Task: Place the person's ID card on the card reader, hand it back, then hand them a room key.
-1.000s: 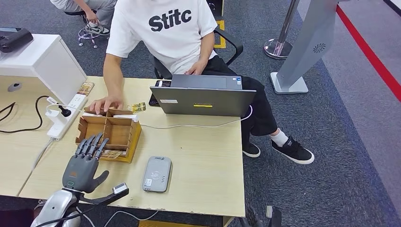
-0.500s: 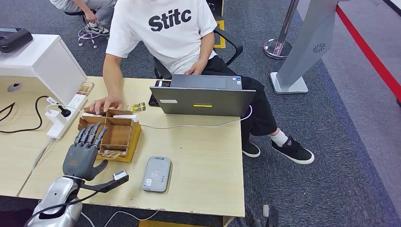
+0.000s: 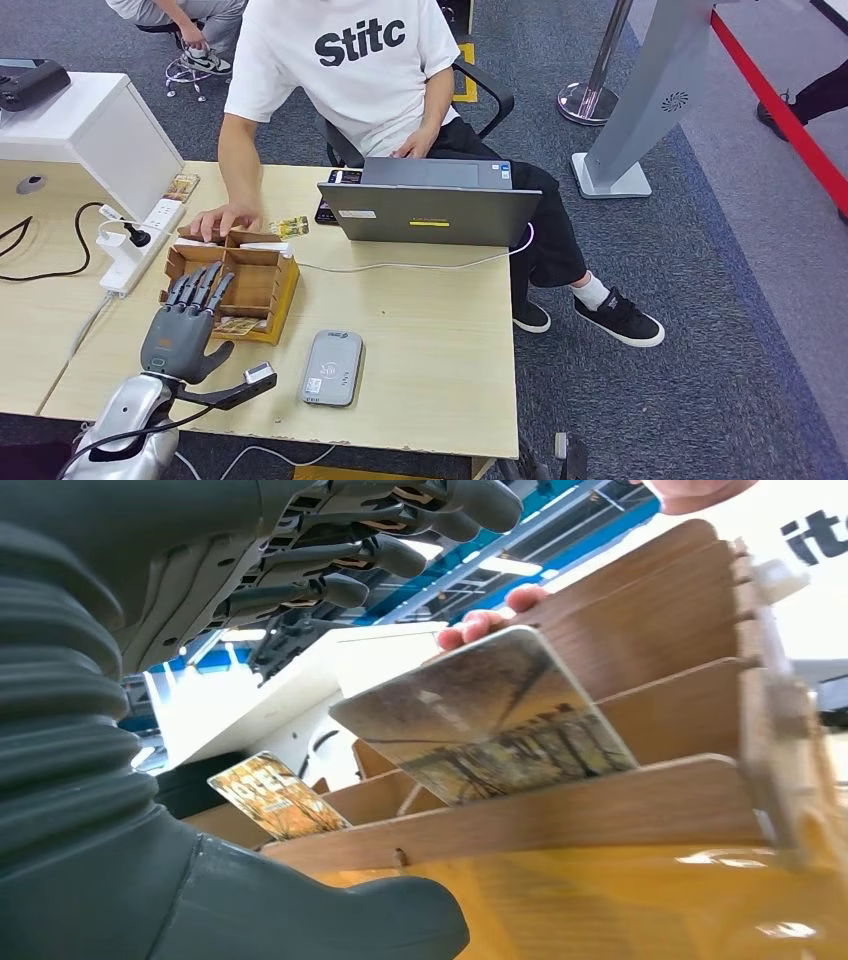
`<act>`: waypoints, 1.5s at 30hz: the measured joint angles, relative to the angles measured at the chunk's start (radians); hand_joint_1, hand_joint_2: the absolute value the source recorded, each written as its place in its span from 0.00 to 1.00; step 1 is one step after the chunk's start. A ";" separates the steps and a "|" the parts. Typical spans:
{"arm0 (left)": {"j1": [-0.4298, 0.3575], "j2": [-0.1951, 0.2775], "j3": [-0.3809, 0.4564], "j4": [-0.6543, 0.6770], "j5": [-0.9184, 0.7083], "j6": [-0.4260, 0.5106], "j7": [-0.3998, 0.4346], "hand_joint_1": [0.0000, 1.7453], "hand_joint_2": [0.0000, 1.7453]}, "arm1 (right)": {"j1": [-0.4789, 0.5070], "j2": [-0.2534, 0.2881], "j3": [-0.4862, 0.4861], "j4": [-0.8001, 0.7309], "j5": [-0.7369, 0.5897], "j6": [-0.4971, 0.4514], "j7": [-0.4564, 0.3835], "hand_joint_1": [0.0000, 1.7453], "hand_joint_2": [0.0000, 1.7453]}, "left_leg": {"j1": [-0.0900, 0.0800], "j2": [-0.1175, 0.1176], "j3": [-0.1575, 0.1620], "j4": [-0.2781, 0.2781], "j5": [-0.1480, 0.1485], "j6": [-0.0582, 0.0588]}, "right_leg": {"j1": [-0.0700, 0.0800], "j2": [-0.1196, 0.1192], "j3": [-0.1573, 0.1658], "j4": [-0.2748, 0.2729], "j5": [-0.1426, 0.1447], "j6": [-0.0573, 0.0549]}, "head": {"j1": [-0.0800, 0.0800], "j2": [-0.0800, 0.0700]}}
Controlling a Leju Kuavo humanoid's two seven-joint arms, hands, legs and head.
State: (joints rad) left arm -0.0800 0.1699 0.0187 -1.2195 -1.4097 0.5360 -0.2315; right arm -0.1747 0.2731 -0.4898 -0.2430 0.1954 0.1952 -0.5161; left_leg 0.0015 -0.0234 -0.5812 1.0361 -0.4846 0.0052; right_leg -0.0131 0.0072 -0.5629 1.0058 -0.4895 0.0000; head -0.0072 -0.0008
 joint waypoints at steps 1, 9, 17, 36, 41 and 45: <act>0.000 0.000 -0.006 0.000 0.002 -0.003 -0.003 0.00 1.00 | 0.000 0.000 0.000 0.000 0.000 0.000 0.000 0.00 1.00 | 0.000 0.000 0.000 0.000 0.000 0.000 | 0.000 0.000 0.000 0.000 0.000 0.000 | 0.000 0.000; 0.001 -0.007 -0.050 0.000 0.007 -0.015 -0.011 0.00 1.00 | 0.000 0.000 0.005 0.000 -0.003 0.001 0.000 0.00 1.00 | 0.000 0.000 0.000 0.000 0.000 0.000 | 0.000 0.000 0.000 0.000 0.000 0.000 | 0.000 0.000; 0.001 -0.010 -0.067 0.000 0.007 -0.017 -0.012 1.00 1.00 | 0.000 0.000 0.007 0.000 -0.004 0.002 0.000 0.00 1.00 | 0.000 0.000 0.000 0.000 0.000 0.000 | 0.000 0.000 0.000 0.000 0.000 0.000 | 0.000 0.000; -0.007 -0.010 -0.068 -0.004 0.009 0.005 0.017 0.99 1.00 | 0.000 0.000 0.009 0.000 -0.006 0.001 -0.001 0.00 1.00 | 0.000 0.000 0.000 0.000 0.000 0.000 | 0.000 0.000 0.000 0.000 0.000 0.000 | 0.000 0.000; -0.008 -0.010 -0.062 -0.045 0.040 0.049 0.032 1.00 1.00 | 0.000 0.000 0.011 0.000 -0.007 0.000 -0.001 0.00 1.00 | 0.000 0.000 0.000 0.000 0.000 0.000 | 0.000 0.000 0.000 0.000 0.000 0.000 | 0.000 0.000; -0.013 -0.014 -0.032 -0.128 0.136 0.072 0.024 1.00 1.00 | 0.000 0.000 0.012 0.000 -0.010 -0.001 -0.001 0.00 1.00 | 0.000 0.000 0.000 0.000 0.000 0.000 | 0.000 0.000 0.000 0.000 0.000 0.000 | 0.000 0.000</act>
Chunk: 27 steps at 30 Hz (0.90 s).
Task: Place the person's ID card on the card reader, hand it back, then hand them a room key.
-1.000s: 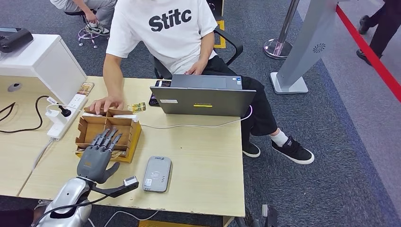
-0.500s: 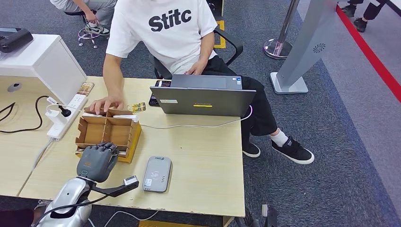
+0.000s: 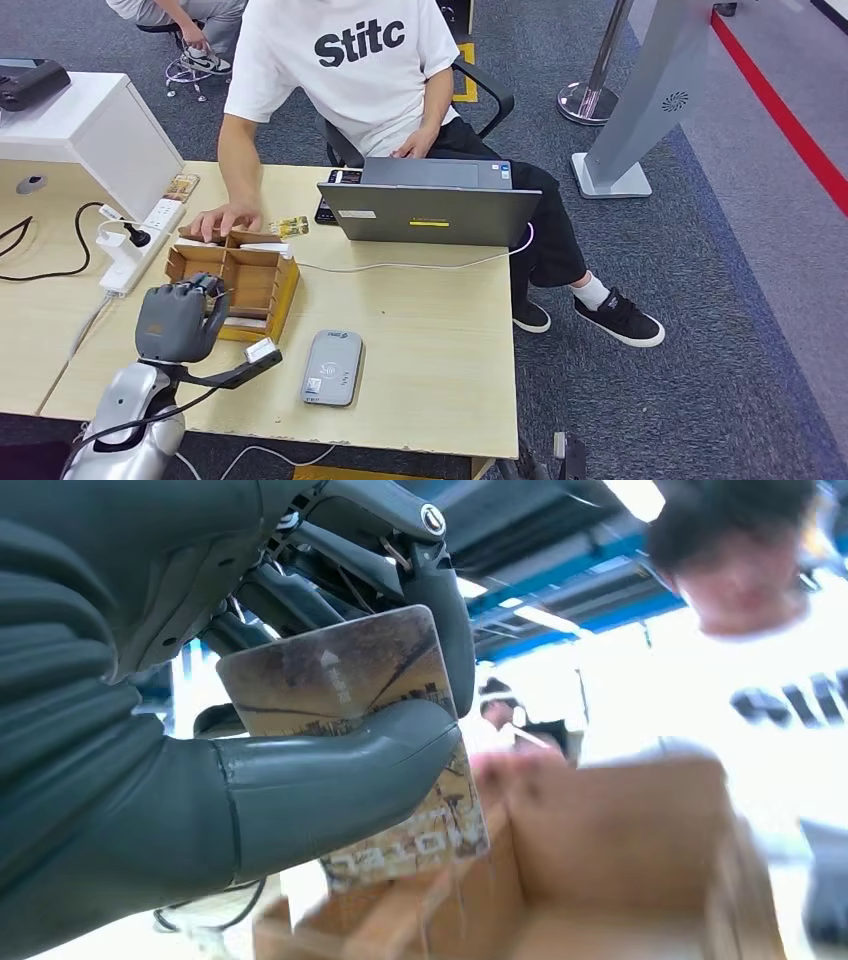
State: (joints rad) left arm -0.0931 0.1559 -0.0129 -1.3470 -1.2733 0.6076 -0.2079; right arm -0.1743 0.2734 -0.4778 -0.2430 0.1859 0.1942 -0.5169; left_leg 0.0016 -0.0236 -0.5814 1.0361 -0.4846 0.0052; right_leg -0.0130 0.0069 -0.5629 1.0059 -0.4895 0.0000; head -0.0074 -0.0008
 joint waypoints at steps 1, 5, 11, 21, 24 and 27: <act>-0.002 -0.002 0.011 -0.023 0.018 0.000 -0.002 1.00 1.00 | 0.000 0.000 0.000 0.000 -0.001 -0.001 0.000 0.00 1.00 | 0.000 0.000 0.000 0.000 0.000 0.000 | 0.000 0.000 0.000 0.000 0.000 0.000 | 0.000 0.000; -0.004 -0.008 0.059 -0.088 0.058 0.000 -0.004 1.00 1.00 | 0.000 0.001 0.002 0.000 -0.007 -0.003 0.000 0.00 1.00 | 0.000 0.000 0.000 0.000 0.000 0.000 | 0.000 0.000 0.000 0.000 0.000 0.000 | 0.000 0.000; -0.002 -0.017 0.100 -0.121 0.073 0.000 -0.013 1.00 1.00 | 0.000 0.001 0.004 0.000 -0.007 -0.004 0.000 0.00 1.00 | 0.000 0.000 0.000 0.000 0.000 0.000 | 0.000 0.000 0.000 0.000 0.000 0.000 | 0.000 0.000; 0.004 -0.033 0.114 -0.124 0.065 0.001 -0.024 1.00 1.00 | 0.000 0.001 0.005 0.000 -0.007 -0.006 0.001 0.00 1.00 | 0.000 0.000 0.000 0.000 0.000 0.000 | 0.000 0.000 0.000 0.000 0.000 0.000 | 0.000 0.000; 0.005 -0.037 0.115 -0.124 0.062 0.003 -0.024 0.88 1.00 | 0.000 0.001 0.005 0.000 -0.007 -0.006 0.001 0.00 1.00 | 0.000 0.000 0.000 0.000 0.000 0.000 | 0.000 0.000 0.000 0.000 0.000 0.000 | 0.000 0.000; 0.006 -0.041 0.115 -0.126 0.060 0.007 -0.024 0.20 1.00 | 0.000 0.001 0.005 0.000 -0.007 -0.006 0.001 0.00 1.00 | 0.000 0.000 0.000 0.000 0.000 0.000 | 0.000 0.000 0.000 0.000 0.000 0.000 | 0.000 0.000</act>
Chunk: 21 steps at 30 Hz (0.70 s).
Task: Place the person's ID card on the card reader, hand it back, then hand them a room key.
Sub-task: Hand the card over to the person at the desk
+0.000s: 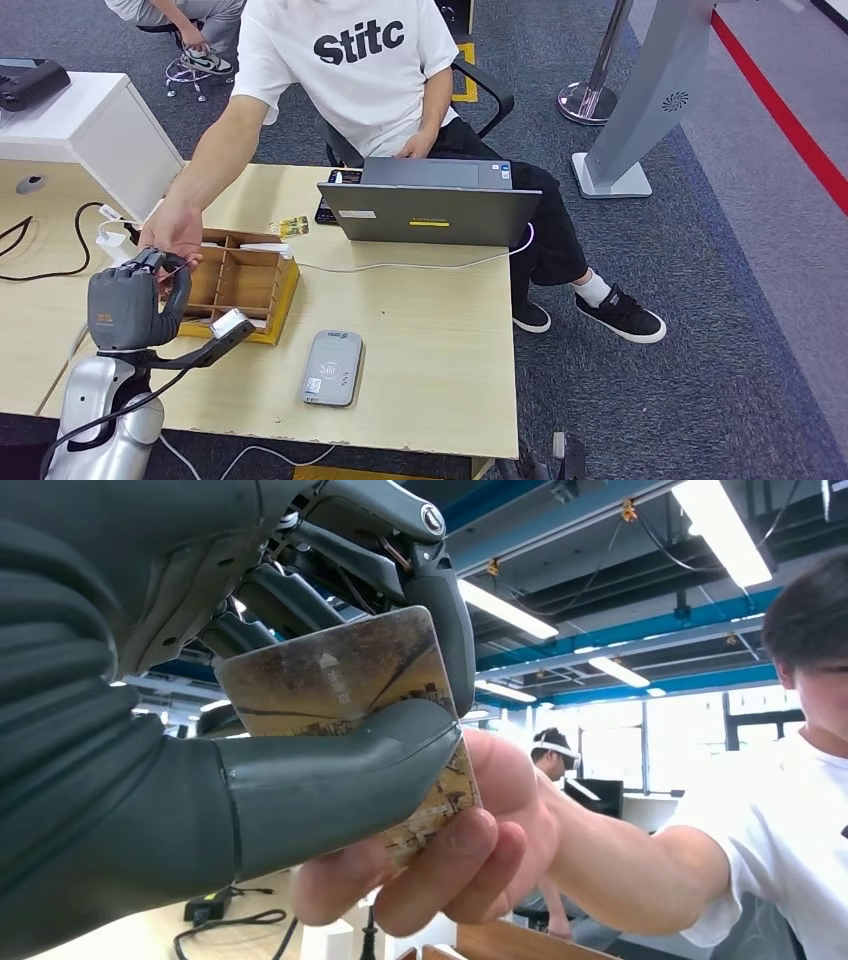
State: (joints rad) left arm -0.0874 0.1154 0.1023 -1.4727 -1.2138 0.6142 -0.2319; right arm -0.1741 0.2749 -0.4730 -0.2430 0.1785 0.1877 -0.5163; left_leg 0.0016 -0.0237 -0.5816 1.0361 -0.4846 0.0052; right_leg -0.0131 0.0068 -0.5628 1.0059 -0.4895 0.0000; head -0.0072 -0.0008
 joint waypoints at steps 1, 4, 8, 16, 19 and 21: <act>0.001 -0.001 0.000 -0.001 -0.001 0.001 0.000 0.07 1.00 | 0.000 0.000 0.000 0.000 0.000 0.000 0.000 0.00 1.00 | 0.000 0.000 0.000 0.000 0.000 0.000 | 0.000 0.000 0.000 0.000 0.000 0.000 | 0.000 0.000; 0.010 -0.007 0.000 -0.008 -0.002 0.009 -0.004 0.00 1.00 | 0.000 0.000 0.000 0.000 0.000 0.000 -0.001 0.00 1.00 | 0.000 0.000 0.000 0.000 0.000 0.000 | 0.000 0.000 0.000 0.000 0.000 0.000 | 0.000 0.000; 0.019 -0.022 0.003 -0.023 -0.003 0.053 -0.017 0.00 1.00 | 0.000 0.000 0.000 0.000 0.000 0.000 -0.001 0.00 1.00 | 0.000 0.000 0.000 0.000 0.000 0.000 | 0.000 0.000 0.000 0.000 0.000 0.000 | 0.000 0.000; 0.093 -0.185 0.083 -0.203 0.330 0.084 -0.292 0.00 1.00 | 0.004 0.001 -0.001 0.000 -0.024 0.000 -0.015 0.00 1.00 | -0.001 0.001 -0.001 0.001 -0.001 0.001 | 0.000 0.001 0.000 0.000 0.000 0.001 | 0.000 0.000; 0.172 -0.268 0.096 -0.340 0.634 0.086 -0.407 0.00 1.00 | 0.009 0.000 -0.007 0.000 -0.039 0.002 -0.030 0.00 1.00 | -0.001 0.002 -0.001 0.001 -0.002 0.002 | 0.000 0.002 0.000 -0.001 0.000 0.001 | 0.001 0.000; 0.238 -0.320 0.103 -0.431 0.833 0.069 -0.452 0.00 1.00 | 0.014 0.000 -0.016 0.000 -0.052 0.003 -0.040 0.00 1.00 | -0.001 0.002 -0.001 0.001 -0.003 0.003 | 0.000 0.002 0.000 -0.002 -0.001 0.001 | 0.001 0.000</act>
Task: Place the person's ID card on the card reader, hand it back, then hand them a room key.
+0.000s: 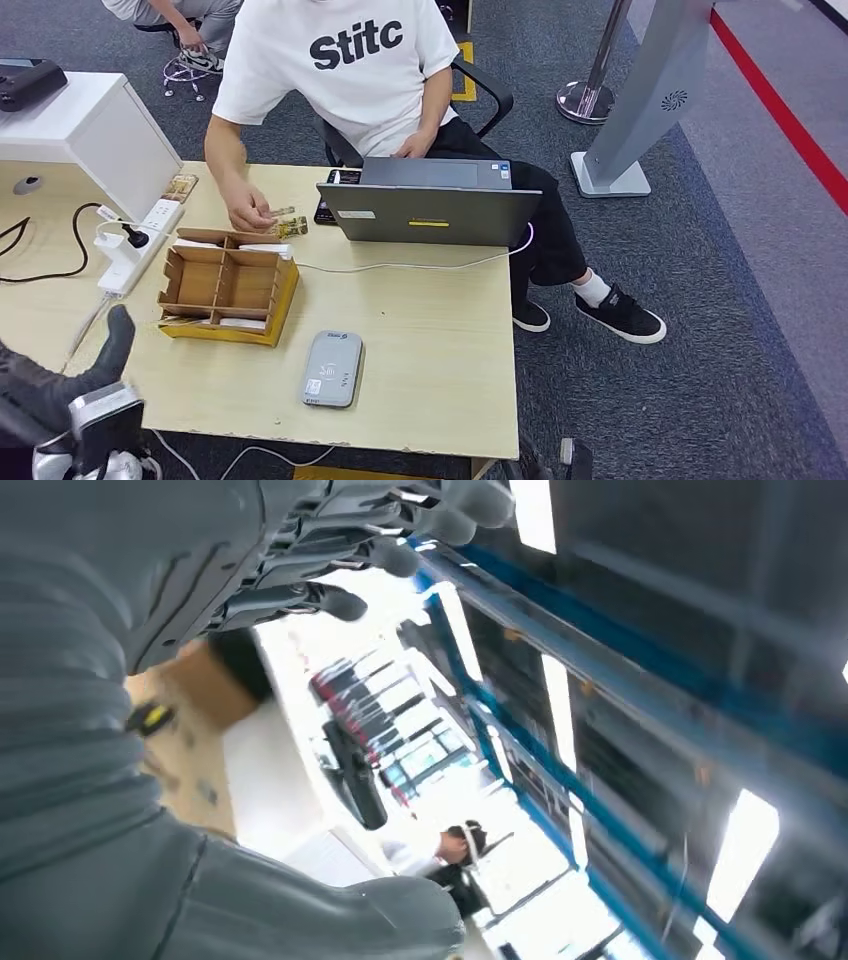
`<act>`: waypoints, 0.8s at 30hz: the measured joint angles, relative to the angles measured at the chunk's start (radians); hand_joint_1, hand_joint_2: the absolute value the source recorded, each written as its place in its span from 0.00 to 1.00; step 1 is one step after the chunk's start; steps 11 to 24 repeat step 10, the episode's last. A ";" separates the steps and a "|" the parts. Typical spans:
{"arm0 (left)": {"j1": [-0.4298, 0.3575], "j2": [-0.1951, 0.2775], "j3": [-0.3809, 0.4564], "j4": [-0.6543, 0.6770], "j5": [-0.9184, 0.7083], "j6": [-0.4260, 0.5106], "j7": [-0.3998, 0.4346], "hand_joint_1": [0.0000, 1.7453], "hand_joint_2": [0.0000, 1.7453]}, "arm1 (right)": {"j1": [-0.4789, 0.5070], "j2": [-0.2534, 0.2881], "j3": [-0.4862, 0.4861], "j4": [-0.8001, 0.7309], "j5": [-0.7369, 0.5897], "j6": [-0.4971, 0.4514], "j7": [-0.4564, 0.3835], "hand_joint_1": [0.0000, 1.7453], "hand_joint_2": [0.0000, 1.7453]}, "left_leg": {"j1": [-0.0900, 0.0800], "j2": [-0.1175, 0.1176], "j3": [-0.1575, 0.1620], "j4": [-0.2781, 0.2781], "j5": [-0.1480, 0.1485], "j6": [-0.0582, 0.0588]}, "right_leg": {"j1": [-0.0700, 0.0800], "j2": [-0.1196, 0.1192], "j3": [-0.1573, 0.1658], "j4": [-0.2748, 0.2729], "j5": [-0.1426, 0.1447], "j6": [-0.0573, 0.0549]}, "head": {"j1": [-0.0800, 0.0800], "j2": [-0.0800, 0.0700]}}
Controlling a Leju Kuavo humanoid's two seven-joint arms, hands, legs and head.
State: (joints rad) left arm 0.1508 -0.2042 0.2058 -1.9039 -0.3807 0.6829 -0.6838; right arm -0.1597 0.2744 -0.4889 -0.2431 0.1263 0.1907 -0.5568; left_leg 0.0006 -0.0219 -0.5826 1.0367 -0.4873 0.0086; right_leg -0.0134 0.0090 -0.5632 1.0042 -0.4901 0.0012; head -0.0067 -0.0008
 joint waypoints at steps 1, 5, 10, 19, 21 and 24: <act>0.034 -0.022 0.006 -0.038 0.106 -0.029 -0.008 0.00 1.00 | 0.003 -0.001 -0.006 0.000 -0.009 0.003 -0.005 0.00 1.00 | 0.000 0.000 0.000 0.000 0.000 0.000 | 0.000 -0.001 0.000 0.000 0.000 0.000 | 0.000 0.000; 0.151 -0.083 0.059 -0.094 0.488 -0.216 0.006 0.00 1.00 | 0.017 -0.008 -0.036 0.000 -0.041 0.039 -0.019 0.00 1.00 | 0.001 -0.001 0.000 0.000 -0.001 0.000 | 0.000 -0.001 0.000 0.000 -0.001 0.001 | 0.000 0.000; 0.226 -0.118 0.163 -0.023 0.673 -0.338 0.009 0.05 1.00 | 0.038 -0.020 -0.073 0.000 -0.075 0.137 -0.037 0.33 1.00 | 0.000 -0.001 0.000 0.000 -0.001 -0.001 | 0.000 -0.002 0.000 0.000 -0.002 0.002 | 0.000 0.000; 0.226 -0.118 0.163 -0.023 0.673 -0.338 0.009 0.05 1.00 | 0.038 -0.020 -0.073 0.000 -0.075 0.137 -0.037 0.33 1.00 | 0.000 -0.001 0.000 0.000 -0.001 -0.001 | 0.000 -0.002 0.000 0.000 -0.002 0.002 | 0.000 0.000; 0.226 -0.118 0.163 -0.023 0.673 -0.338 0.009 0.05 1.00 | 0.038 -0.020 -0.073 0.000 -0.075 0.137 -0.037 0.33 1.00 | 0.000 -0.001 0.000 0.000 -0.001 -0.001 | 0.000 -0.002 0.000 0.000 -0.002 0.002 | 0.000 0.000; 0.226 -0.118 0.163 -0.023 0.673 -0.338 0.009 0.05 1.00 | 0.038 -0.020 -0.073 0.000 -0.075 0.137 -0.037 0.33 1.00 | 0.000 -0.001 0.000 0.000 -0.001 -0.001 | 0.000 -0.002 0.000 0.000 -0.002 0.002 | 0.000 0.000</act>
